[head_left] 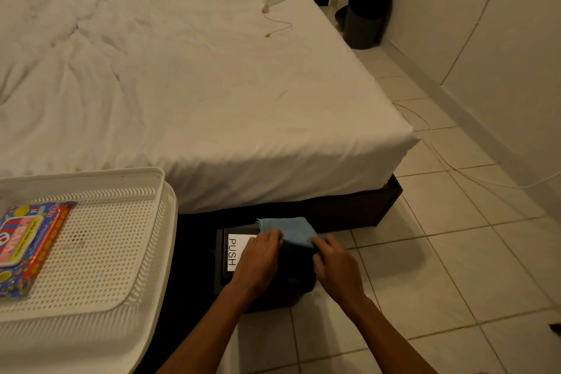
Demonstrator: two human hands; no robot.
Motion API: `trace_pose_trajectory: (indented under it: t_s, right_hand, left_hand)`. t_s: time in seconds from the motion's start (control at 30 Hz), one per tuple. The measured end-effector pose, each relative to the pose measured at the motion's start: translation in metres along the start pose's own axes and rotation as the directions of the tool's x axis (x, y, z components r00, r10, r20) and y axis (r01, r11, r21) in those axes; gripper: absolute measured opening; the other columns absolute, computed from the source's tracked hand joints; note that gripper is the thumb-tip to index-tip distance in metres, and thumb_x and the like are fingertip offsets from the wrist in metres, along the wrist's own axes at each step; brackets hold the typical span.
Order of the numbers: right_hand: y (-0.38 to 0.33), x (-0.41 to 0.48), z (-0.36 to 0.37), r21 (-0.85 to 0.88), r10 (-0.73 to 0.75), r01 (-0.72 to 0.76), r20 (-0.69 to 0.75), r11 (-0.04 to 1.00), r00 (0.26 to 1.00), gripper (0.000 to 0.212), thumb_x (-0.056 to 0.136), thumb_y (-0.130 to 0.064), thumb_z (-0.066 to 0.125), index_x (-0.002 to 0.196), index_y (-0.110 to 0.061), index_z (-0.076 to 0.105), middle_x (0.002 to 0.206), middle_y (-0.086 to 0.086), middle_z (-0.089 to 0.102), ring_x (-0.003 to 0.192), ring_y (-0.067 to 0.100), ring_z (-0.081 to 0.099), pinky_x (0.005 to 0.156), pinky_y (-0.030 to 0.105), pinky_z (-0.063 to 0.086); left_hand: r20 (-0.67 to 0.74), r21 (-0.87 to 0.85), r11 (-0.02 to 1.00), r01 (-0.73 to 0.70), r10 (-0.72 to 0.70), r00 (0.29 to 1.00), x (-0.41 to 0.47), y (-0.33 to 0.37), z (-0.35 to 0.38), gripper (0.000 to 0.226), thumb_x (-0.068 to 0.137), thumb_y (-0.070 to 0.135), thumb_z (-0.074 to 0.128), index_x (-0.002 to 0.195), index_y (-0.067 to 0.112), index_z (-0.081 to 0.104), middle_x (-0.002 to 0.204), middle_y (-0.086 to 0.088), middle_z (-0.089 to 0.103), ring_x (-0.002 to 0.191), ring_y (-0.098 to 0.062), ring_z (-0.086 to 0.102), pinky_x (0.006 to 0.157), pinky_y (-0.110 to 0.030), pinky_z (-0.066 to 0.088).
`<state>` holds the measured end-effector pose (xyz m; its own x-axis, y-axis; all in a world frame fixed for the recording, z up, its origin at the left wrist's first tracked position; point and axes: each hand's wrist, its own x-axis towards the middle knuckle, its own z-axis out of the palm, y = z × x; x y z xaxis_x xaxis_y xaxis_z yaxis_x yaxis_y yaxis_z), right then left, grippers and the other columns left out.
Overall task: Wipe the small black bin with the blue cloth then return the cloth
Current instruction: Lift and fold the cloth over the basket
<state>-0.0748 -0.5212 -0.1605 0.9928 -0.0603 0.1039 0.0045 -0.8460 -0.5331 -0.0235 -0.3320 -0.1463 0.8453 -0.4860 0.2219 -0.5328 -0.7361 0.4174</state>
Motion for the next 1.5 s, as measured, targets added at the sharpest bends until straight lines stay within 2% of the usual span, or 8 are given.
trace_pose_trajectory:
  t_s: [0.13,0.3,0.4,0.5,0.63,0.83,1.1,1.5]
  right_hand:
    - [-0.026,0.035,-0.028,0.004,-0.022,0.023,-0.054,1.0,0.998,0.022,0.095,-0.016,0.048,0.115,-0.021,0.057,0.098,-0.001,0.047,0.068,0.014,0.055,0.055,0.024,0.046]
    - [-0.056,0.07,-0.077,-0.087,-0.195,0.204,0.103,0.975,0.975,0.031,0.09,-0.02,0.046,0.121,-0.021,0.047,0.111,0.009,0.051,0.083,0.038,0.063,0.063,0.051,0.053]
    - [-0.075,0.087,-0.111,-0.083,-0.349,0.369,0.189,0.926,0.918,0.043,0.086,-0.025,0.06,0.125,-0.019,0.045,0.118,0.012,0.054,0.087,0.037,0.065,0.066,0.044,0.055]
    - [-0.105,0.097,-0.137,-0.157,-0.436,0.465,0.187,0.871,0.88,0.04,0.093,-0.034,0.048,0.124,-0.009,0.052,0.115,0.017,0.057,0.086,0.037,0.066,0.068,0.041,0.055]
    - [-0.145,0.1,-0.165,-0.194,-0.487,0.527,0.217,0.828,0.846,0.048,0.09,-0.051,0.048,0.098,-0.005,0.059,0.095,0.017,0.059,0.078,0.036,0.061,0.063,0.04,0.048]
    - [-0.207,0.103,-0.215,-0.165,-0.41,0.462,0.271,0.872,0.871,0.029,0.083,-0.035,0.073,0.086,-0.007,0.068,0.083,0.01,0.066,0.076,0.022,0.057,0.065,0.031,0.041]
    - [-0.304,0.102,-0.23,-0.018,-0.439,0.461,0.275,0.887,0.855,0.013,0.084,-0.022,0.073,0.096,-0.016,0.073,0.095,0.002,0.068,0.089,0.018,0.058,0.076,0.029,0.046]
    - [-0.423,0.124,-0.189,0.015,-0.493,0.51,0.276,0.86,0.825,0.018,0.091,-0.015,0.065,0.107,-0.01,0.072,0.101,0.007,0.069,0.087,0.02,0.059,0.073,0.031,0.05]
  left_hand:
    - [0.011,-0.089,0.99,0.11,-0.11,0.994,0.03,-0.006,-0.025,0.011,0.097,0.015,0.045,0.104,0.013,0.054,0.103,-0.009,0.062,0.092,-0.027,0.055,0.074,-0.029,0.034]
    - [-0.021,-0.179,0.97,0.166,-0.173,0.985,0.052,-0.015,-0.081,0.009,0.097,0.014,0.049,0.088,0.012,0.051,0.092,-0.013,0.061,0.088,-0.032,0.057,0.07,-0.037,0.036]
    - [-0.065,-0.206,0.967,0.15,-0.167,0.984,0.059,-0.019,-0.121,0.008,0.095,0.013,0.052,0.091,0.009,0.057,0.09,-0.013,0.065,0.085,-0.03,0.059,0.07,-0.037,0.041]
    - [-0.082,-0.214,0.964,0.158,-0.179,0.98,0.065,-0.02,-0.161,0.008,0.095,0.014,0.052,0.093,0.01,0.059,0.091,-0.012,0.065,0.084,-0.028,0.06,0.071,-0.038,0.045]
    - [-0.094,-0.177,0.971,0.163,-0.182,0.979,0.063,-0.019,-0.213,0.013,0.096,0.017,0.053,0.098,0.012,0.065,0.099,-0.012,0.069,0.092,-0.028,0.062,0.077,-0.036,0.046]
    - [0.089,-0.084,0.994,0.075,-0.067,0.994,0.034,-0.009,-0.305,0.021,0.094,0.026,0.061,0.105,0.013,0.072,0.101,-0.007,0.073,0.091,-0.022,0.065,0.079,-0.033,0.05]
    - [0.212,-0.06,0.995,0.08,-0.066,0.975,-0.023,-0.015,-0.41,0.02,0.079,0.025,0.078,0.096,0.013,0.077,0.081,0.004,0.073,0.075,-0.009,0.067,0.071,-0.025,0.055]
    - [-0.043,0.142,0.961,0.239,-0.235,0.971,-0.062,-0.1,-0.509,0.019,0.088,0.023,0.069,0.104,0.013,0.073,0.097,-0.003,0.071,0.087,-0.015,0.064,0.081,-0.034,0.056]
